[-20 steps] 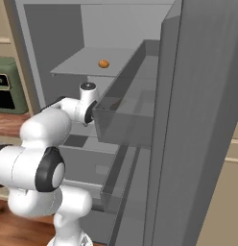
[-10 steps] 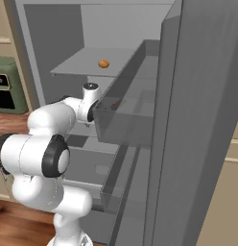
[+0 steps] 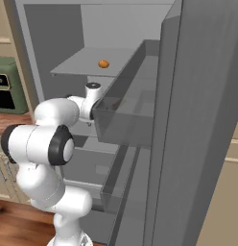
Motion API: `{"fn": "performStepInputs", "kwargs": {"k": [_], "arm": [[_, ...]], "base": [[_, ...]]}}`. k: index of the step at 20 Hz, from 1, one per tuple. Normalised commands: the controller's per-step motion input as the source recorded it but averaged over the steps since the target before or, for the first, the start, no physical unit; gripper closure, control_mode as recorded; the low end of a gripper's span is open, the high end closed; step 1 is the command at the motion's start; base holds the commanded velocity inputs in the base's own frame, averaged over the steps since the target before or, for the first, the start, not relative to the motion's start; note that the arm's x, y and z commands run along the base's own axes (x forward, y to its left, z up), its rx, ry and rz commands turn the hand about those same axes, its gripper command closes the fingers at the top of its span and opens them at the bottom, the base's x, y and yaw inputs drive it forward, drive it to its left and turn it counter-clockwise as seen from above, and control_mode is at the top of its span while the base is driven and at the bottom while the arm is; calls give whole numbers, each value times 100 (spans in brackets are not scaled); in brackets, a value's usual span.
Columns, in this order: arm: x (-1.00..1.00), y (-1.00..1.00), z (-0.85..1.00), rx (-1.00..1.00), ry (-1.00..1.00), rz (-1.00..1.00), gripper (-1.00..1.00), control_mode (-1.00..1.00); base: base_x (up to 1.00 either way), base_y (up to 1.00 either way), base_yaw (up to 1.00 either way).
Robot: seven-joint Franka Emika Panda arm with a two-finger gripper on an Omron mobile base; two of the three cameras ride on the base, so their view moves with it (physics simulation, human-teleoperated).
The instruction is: Pick up the pear and tangerine from the fridge and place one fruit on each plate on the dining counter.
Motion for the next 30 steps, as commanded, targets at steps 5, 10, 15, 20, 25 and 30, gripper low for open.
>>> {"fn": "performStepInputs", "kwargs": {"k": [5, 10, 15, 20, 25, 30], "arm": [[28, 0, -12, 0, 3, 0, -100, -100], [29, 0, -14, 1, 5, 0, -100, -100], [34, 0, -16, 1, 5, 0, -100, -100], [29, 0, -16, 1, 4, 0, -100, -100], [29, 0, -18, 0, 2, 0, -100, -100], [31, 0, -19, 0, 3, 0, -100, -100]], "base": [[0, 0, 0], [0, 0, 0], [0, 0, 0], [0, 0, 0], [0, 0, 0], [0, 0, 0]]}}
